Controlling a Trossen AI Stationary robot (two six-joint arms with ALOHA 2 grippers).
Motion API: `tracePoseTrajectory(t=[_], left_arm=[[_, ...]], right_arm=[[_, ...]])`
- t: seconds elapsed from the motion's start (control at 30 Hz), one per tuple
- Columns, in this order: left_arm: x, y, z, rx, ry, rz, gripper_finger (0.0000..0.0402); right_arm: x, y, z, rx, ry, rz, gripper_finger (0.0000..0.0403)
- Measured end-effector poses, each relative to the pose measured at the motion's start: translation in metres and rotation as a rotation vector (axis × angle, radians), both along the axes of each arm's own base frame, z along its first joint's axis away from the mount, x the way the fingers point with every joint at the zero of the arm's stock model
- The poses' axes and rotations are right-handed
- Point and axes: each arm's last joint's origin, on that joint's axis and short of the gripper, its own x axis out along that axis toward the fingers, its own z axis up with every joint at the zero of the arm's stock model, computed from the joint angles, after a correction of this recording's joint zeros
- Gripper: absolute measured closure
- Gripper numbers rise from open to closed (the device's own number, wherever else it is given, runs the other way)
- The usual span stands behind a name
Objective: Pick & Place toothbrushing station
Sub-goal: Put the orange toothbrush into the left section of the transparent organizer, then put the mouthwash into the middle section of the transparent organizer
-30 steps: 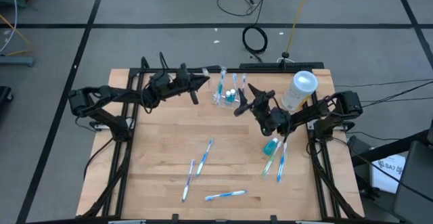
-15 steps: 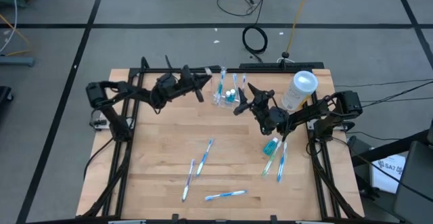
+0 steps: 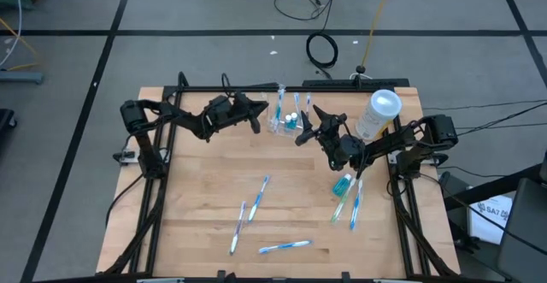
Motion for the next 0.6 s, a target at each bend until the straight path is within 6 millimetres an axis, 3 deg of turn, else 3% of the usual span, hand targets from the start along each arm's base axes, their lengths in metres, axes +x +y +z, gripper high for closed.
tracePoseTrajectory(t=[0.23,0.6], left_arm=[[0.001,0.000,0.000,0.021,0.016,-0.001,0.0320],[0.014,0.017,0.007,-0.059,0.091,0.020,0.0220]], right_arm=[[0.000,0.000,0.000,0.000,0.000,0.000,0.0190],[0.000,0.000,0.000,0.000,0.002,0.000,0.0190]])
